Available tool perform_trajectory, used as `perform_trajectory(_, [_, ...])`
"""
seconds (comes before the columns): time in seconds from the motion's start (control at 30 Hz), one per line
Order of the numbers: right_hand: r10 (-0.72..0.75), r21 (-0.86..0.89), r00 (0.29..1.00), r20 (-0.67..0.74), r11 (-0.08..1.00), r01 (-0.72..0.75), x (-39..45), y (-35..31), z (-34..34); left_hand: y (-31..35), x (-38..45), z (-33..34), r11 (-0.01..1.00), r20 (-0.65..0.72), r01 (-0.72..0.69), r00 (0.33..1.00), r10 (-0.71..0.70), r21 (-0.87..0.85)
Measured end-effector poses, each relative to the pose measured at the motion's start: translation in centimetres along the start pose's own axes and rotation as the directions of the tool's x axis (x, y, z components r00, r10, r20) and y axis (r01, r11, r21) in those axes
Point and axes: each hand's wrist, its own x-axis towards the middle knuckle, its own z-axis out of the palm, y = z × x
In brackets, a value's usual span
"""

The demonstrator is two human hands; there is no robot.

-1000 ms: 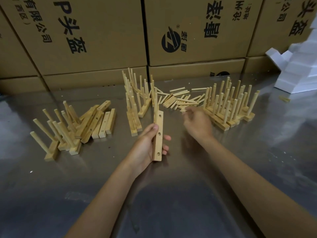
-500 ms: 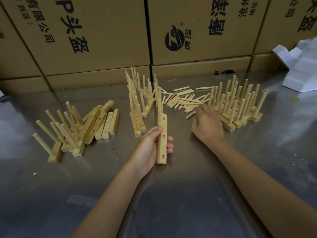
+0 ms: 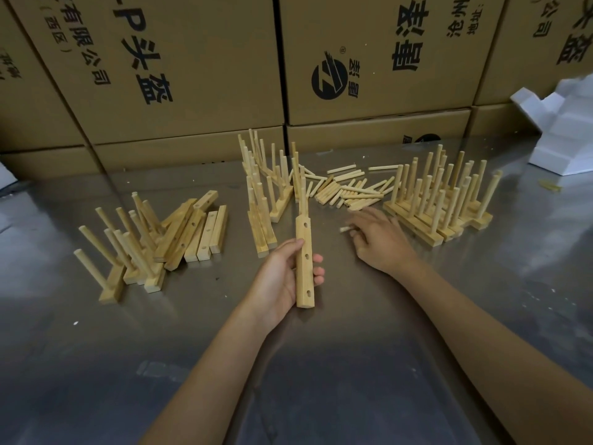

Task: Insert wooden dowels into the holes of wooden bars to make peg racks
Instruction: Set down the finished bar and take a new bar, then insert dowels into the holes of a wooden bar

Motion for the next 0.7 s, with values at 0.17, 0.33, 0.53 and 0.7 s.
perform_trajectory(0.17, [0.015,-0.007,0.992,-0.123,1.000,-0.016,-1.1,-0.9,-0.5,0.2,-0.1,-0.2,0.999,0.007,0.021,1.000,-0.021,-0.041])
perform_trajectory(0.33, [-0.018,0.333,0.970,-0.241,0.938,0.100,-4.8,-4.8,-1.7,0.4,0.2,-1.2,1.000,0.044,-0.001,0.999,-0.001,0.028])
perform_trajectory(0.53, [0.003,0.407,0.948,-0.318,0.904,0.134,-6.6,-8.3,-2.4,0.3,0.1,-1.5,0.982,0.211,-0.044,0.977,0.004,0.184])
perform_trajectory(0.7, [-0.089,0.320,0.953,-0.291,0.929,0.185,-7.1,-8.3,-3.0,0.6,0.1,-2.0,0.948,0.208,-0.080,0.978,0.015,0.308])
